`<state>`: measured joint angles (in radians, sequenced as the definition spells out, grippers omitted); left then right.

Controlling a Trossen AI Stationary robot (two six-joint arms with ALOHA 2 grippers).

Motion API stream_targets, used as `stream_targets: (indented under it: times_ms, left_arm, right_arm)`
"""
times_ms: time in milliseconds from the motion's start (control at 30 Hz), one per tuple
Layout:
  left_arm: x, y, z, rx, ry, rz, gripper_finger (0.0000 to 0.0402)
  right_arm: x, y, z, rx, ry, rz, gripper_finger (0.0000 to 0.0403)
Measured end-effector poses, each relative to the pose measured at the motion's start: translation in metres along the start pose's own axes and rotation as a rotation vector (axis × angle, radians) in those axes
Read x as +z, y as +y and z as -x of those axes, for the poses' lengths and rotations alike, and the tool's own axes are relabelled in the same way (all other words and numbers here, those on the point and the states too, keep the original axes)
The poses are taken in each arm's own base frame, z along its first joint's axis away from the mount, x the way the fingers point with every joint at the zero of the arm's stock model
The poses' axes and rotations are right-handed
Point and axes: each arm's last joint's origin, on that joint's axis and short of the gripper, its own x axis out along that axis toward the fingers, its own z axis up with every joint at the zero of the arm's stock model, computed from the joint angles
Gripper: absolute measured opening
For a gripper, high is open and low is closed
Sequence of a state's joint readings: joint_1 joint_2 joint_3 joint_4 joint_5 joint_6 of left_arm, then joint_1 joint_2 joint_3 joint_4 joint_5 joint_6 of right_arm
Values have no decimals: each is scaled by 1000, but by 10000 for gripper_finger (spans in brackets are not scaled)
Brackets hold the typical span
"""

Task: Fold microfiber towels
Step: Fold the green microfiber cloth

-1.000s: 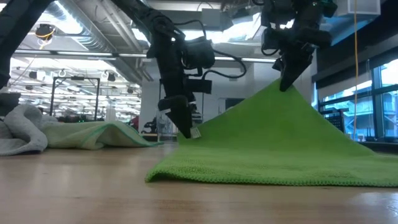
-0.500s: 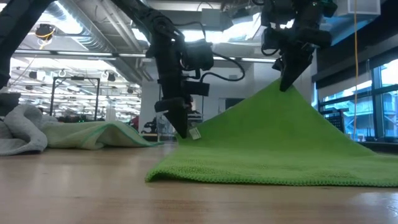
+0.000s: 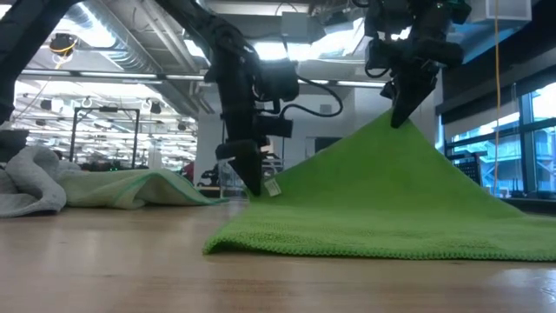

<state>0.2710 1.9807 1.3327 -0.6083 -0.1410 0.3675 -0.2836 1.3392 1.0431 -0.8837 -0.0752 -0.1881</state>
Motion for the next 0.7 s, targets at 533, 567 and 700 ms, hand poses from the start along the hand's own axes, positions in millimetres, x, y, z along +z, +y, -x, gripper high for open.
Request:
stream_targets:
  times_ms: [533, 567, 700]
  left_arm:
    - [0, 1, 3, 68, 30, -9, 2]
    - [0, 1, 4, 64, 36, -13, 2]
    - [9, -2, 15, 58, 43, -19, 1]
  right_arm:
    - [0, 0, 1, -3, 1, -2, 10]
    - [-1, 0, 1, -3, 0, -7, 10]
    - [-3, 1, 9, -7, -18, -46, 10]
